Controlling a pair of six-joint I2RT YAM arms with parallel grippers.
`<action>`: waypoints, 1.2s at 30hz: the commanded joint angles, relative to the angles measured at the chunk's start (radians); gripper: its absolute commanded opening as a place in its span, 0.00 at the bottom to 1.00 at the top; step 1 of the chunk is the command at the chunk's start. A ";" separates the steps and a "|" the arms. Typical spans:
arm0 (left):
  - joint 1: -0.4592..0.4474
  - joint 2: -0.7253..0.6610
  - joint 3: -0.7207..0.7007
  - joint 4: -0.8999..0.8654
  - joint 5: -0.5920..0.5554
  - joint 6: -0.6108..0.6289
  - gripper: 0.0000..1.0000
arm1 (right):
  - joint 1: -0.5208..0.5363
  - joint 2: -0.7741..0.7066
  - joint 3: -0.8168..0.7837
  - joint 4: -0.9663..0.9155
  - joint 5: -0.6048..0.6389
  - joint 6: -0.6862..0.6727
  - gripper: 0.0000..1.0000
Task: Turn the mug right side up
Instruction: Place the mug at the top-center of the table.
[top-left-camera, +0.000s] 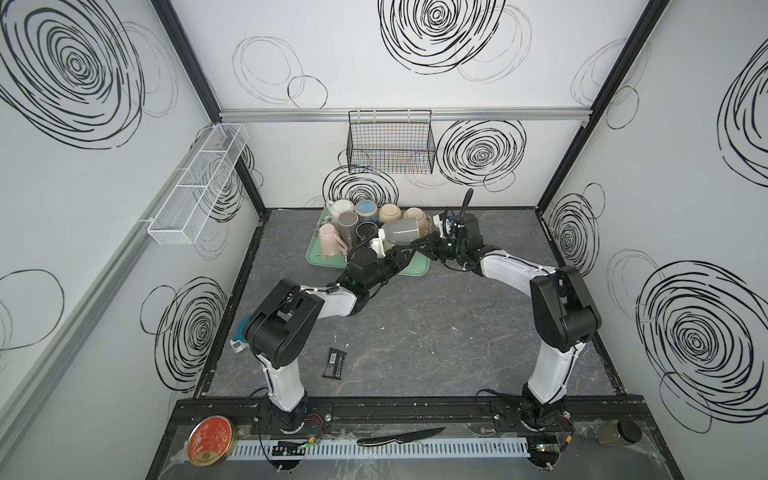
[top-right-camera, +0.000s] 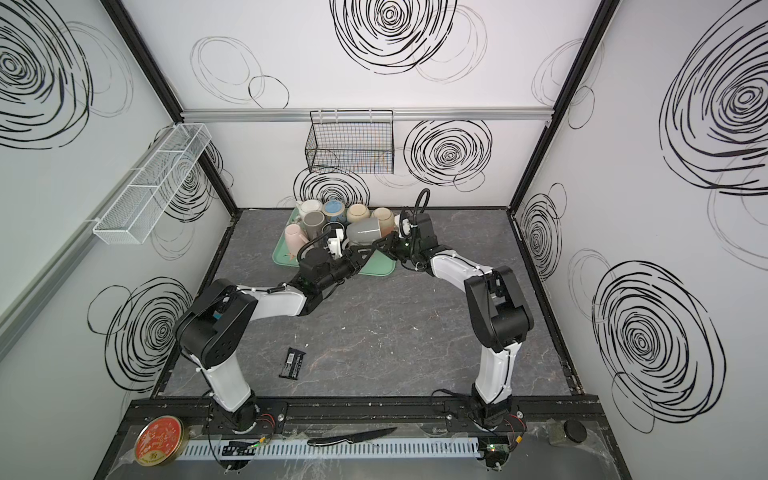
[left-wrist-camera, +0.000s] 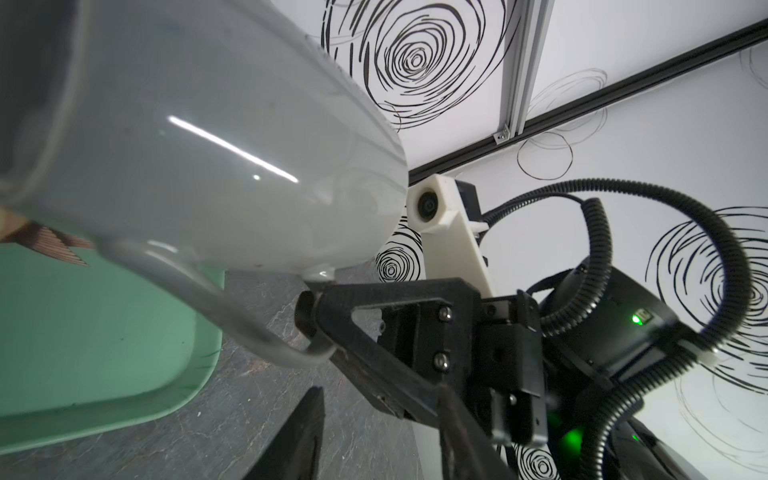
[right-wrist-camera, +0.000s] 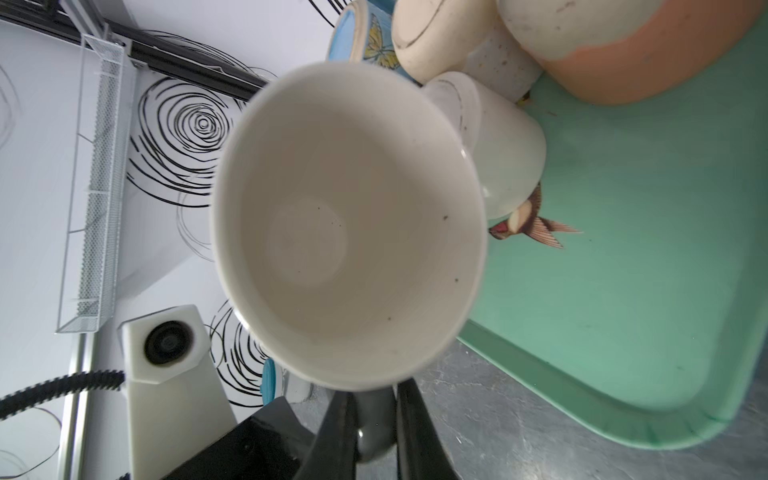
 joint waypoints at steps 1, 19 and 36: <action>0.014 -0.040 -0.032 0.032 0.029 0.030 0.48 | 0.006 -0.036 0.073 -0.051 0.054 -0.118 0.00; 0.038 -0.088 -0.014 -0.192 0.042 0.182 0.45 | -0.165 -0.078 0.101 -0.386 0.442 -0.394 0.00; 0.037 -0.133 0.157 -0.717 -0.069 0.506 0.47 | -0.191 0.297 0.618 -0.747 0.931 -0.658 0.00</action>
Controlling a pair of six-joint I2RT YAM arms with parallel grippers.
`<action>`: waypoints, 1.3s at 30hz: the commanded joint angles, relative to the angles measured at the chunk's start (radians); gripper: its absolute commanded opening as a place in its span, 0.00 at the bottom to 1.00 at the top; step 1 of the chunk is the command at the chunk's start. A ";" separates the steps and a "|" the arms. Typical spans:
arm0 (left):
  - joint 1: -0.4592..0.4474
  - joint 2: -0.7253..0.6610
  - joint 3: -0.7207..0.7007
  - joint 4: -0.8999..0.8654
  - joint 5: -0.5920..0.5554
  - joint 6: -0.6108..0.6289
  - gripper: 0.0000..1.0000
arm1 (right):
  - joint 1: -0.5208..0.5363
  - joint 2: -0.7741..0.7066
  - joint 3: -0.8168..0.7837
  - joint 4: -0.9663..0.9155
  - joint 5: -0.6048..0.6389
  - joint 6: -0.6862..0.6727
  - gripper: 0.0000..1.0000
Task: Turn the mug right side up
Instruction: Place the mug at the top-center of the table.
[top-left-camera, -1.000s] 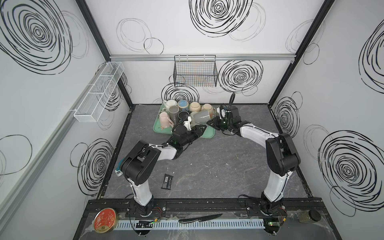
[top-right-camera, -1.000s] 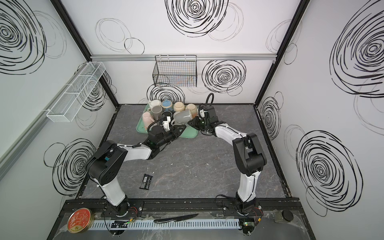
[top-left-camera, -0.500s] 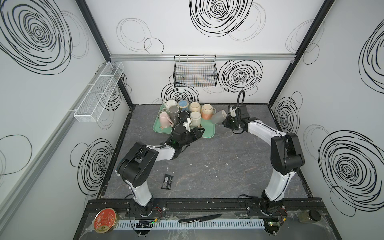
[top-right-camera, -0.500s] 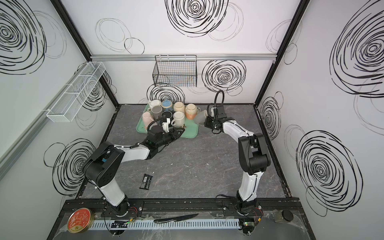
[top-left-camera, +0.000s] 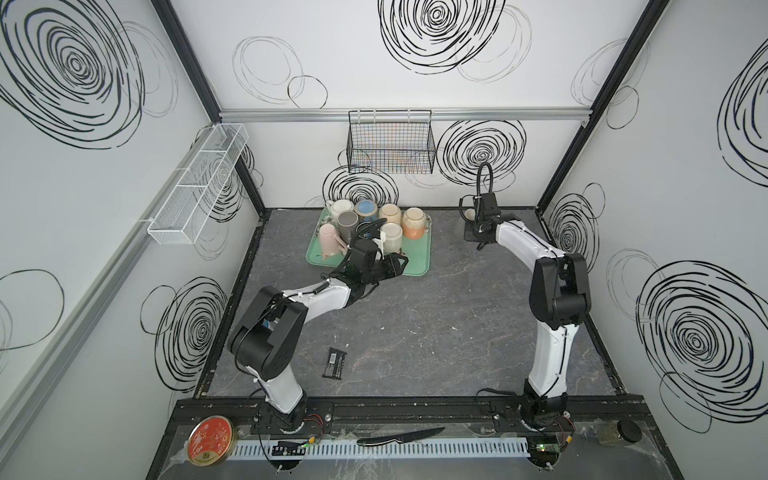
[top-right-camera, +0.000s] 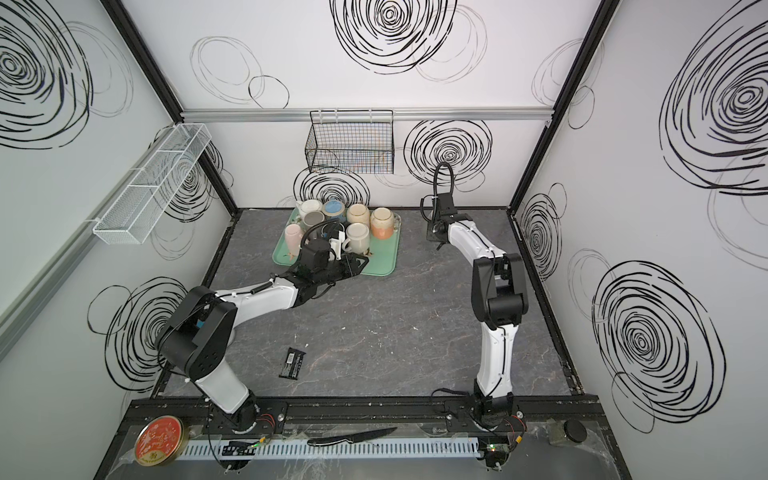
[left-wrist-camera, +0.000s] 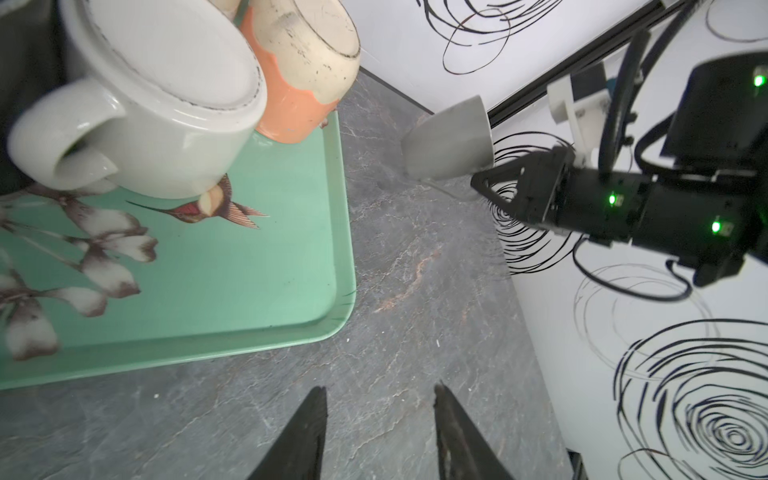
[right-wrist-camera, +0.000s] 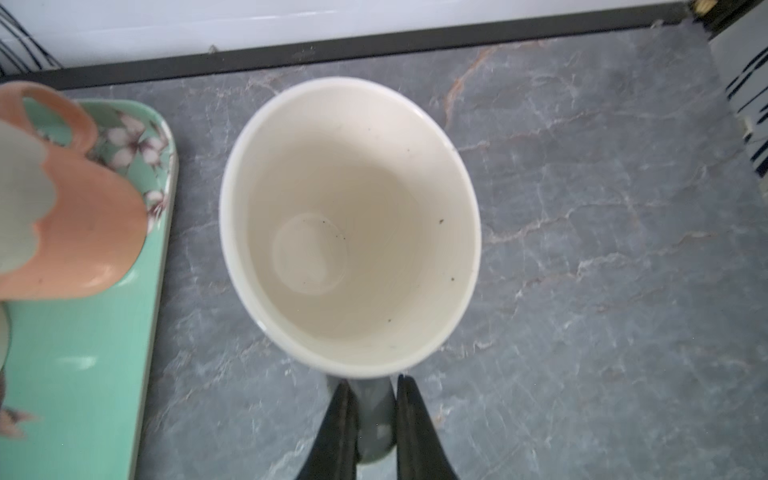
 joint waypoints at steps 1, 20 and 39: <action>0.009 -0.030 0.051 -0.123 -0.041 0.108 0.47 | 0.015 0.081 0.144 -0.101 0.114 -0.051 0.00; 0.048 -0.025 0.081 -0.211 -0.053 0.157 0.48 | 0.080 0.253 0.350 -0.072 0.004 -0.108 0.11; 0.049 -0.018 0.088 -0.227 -0.059 0.162 0.48 | 0.125 0.271 0.398 -0.086 -0.008 -0.116 0.36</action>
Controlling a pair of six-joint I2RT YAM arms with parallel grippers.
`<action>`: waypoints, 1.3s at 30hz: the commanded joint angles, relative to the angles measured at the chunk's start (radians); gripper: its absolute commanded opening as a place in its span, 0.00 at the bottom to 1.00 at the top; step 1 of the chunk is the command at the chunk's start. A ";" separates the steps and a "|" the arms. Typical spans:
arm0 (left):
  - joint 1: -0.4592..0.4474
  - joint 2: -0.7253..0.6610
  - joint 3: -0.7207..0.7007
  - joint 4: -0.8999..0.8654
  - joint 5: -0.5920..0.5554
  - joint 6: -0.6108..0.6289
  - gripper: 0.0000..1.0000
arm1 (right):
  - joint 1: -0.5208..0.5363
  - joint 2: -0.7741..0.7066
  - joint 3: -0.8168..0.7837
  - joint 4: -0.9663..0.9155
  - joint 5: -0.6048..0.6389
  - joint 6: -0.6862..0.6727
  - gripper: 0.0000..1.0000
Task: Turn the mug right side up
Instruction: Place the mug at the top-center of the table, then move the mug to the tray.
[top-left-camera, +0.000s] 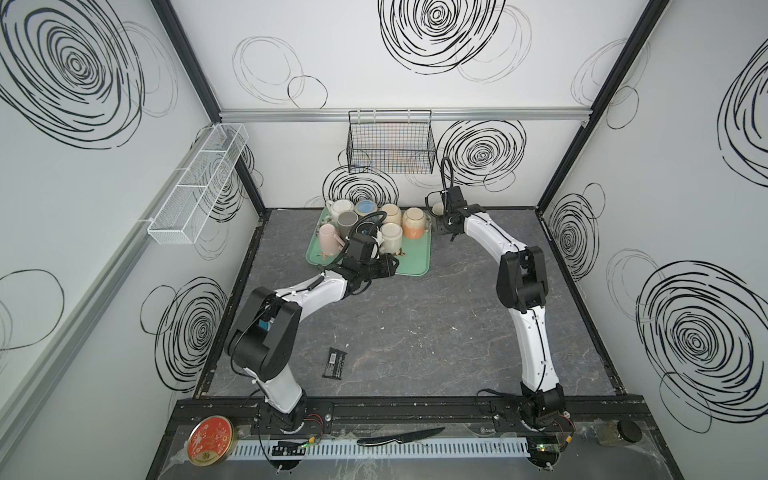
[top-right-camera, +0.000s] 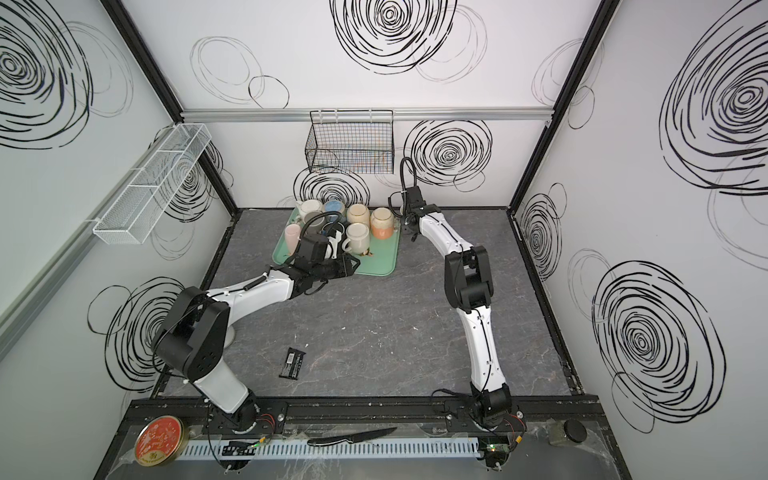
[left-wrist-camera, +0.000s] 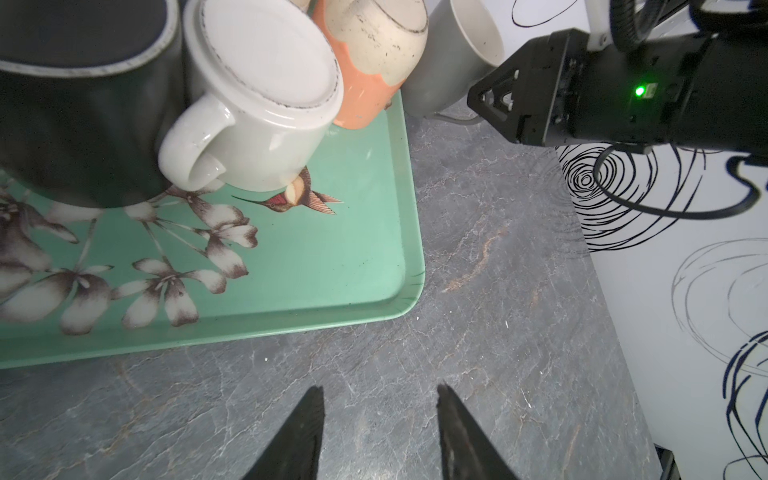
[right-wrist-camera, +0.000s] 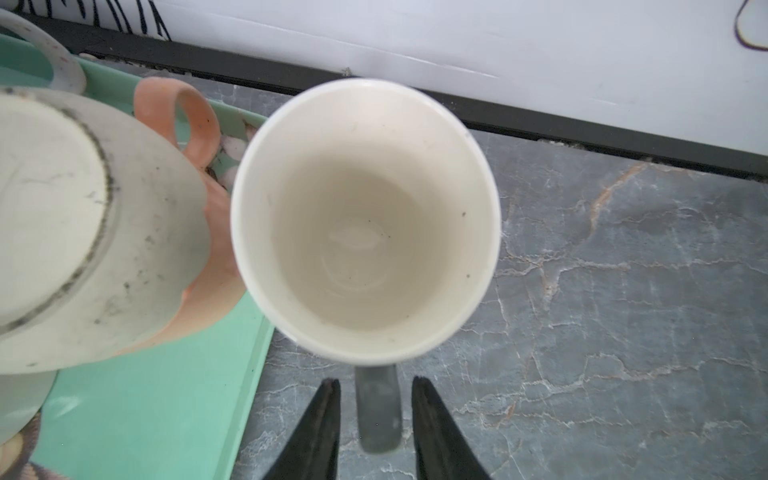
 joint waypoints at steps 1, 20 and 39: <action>0.009 -0.013 0.019 -0.004 -0.018 0.024 0.49 | -0.001 0.001 0.032 -0.001 -0.009 0.012 0.37; 0.096 -0.056 0.175 -0.196 -0.173 0.215 0.57 | -0.004 -0.328 -0.339 0.150 -0.158 0.165 0.49; 0.005 0.311 0.577 -0.307 -0.311 0.287 0.64 | -0.034 -0.640 -0.880 0.339 -0.422 0.293 0.50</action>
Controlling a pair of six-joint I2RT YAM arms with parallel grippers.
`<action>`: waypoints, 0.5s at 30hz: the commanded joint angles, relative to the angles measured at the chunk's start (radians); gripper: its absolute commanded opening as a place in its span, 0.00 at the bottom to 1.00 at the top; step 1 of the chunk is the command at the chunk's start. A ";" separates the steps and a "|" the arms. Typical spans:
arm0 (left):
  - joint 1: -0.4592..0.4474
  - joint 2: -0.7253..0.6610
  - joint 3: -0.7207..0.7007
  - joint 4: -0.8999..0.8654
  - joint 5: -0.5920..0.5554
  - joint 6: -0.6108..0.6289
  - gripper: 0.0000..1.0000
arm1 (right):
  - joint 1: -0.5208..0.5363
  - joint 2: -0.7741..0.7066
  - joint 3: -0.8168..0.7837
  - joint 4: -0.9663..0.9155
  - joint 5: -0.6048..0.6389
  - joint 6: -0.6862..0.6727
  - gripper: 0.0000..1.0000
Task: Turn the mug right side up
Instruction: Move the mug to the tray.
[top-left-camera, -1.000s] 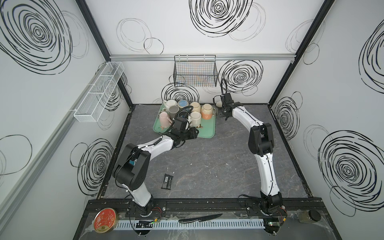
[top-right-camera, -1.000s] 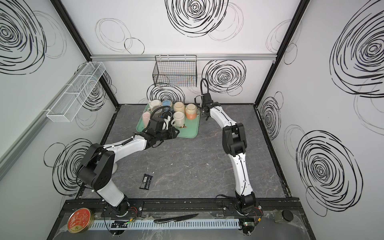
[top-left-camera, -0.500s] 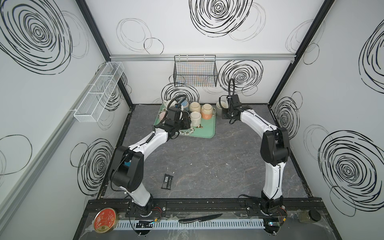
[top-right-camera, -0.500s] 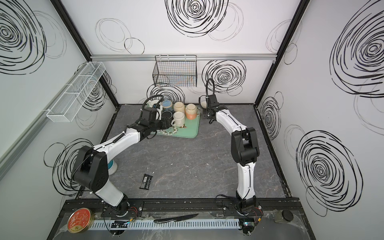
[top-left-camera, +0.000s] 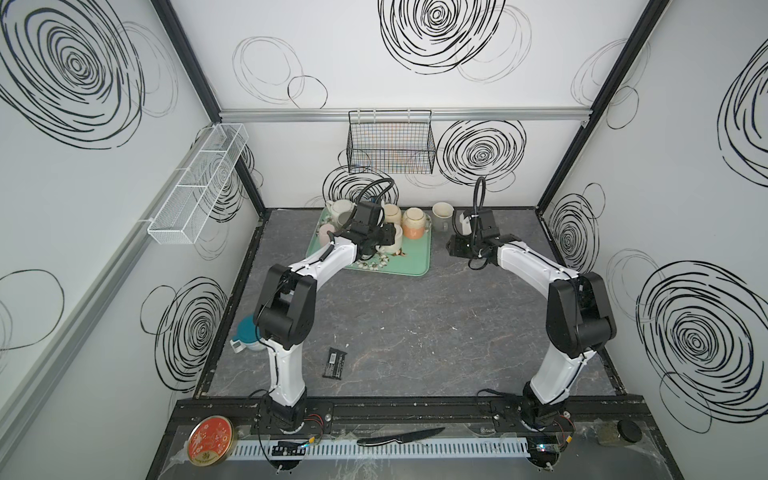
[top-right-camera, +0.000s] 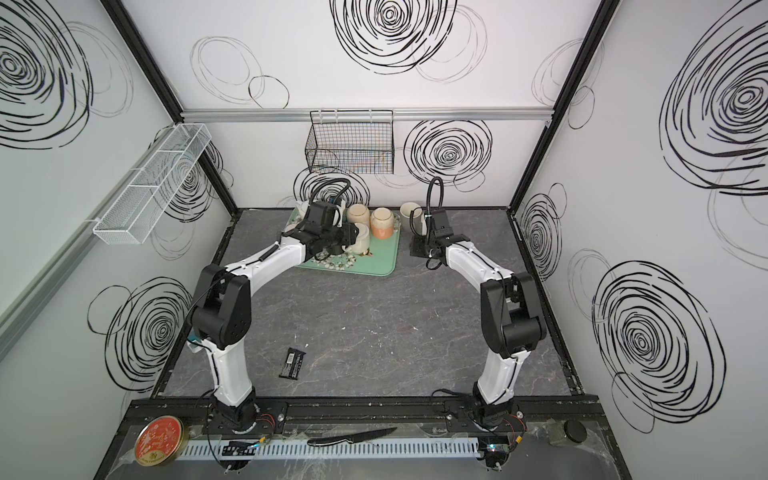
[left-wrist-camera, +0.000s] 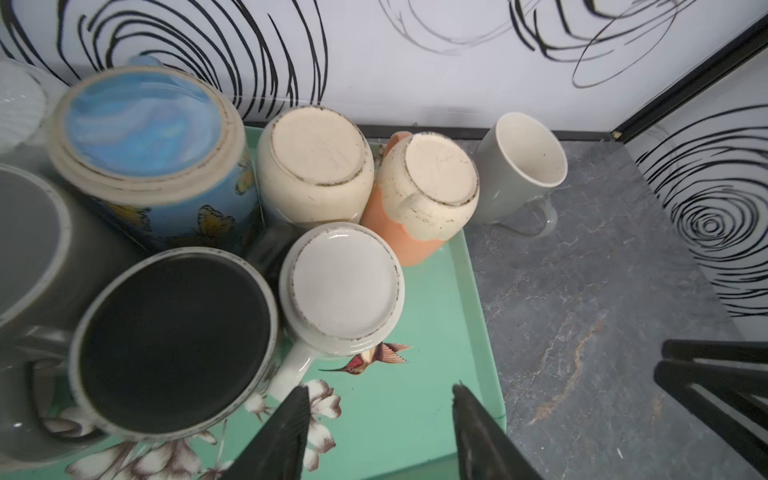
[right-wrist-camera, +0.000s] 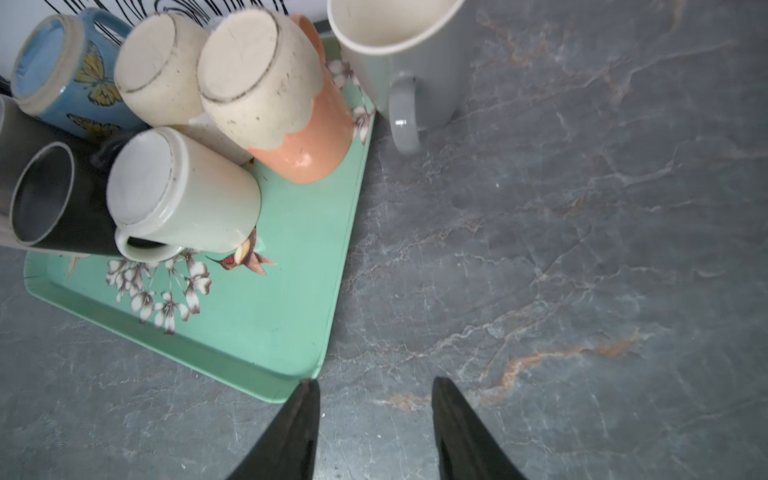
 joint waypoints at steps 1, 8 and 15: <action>-0.037 0.041 0.088 -0.073 -0.126 0.051 0.66 | -0.002 -0.058 -0.071 0.031 -0.072 0.047 0.49; -0.070 0.204 0.297 -0.163 -0.222 0.080 0.73 | 0.000 -0.145 -0.211 0.060 -0.117 0.082 0.49; -0.078 0.390 0.591 -0.289 -0.323 0.083 0.73 | -0.001 -0.227 -0.300 0.048 -0.119 0.082 0.49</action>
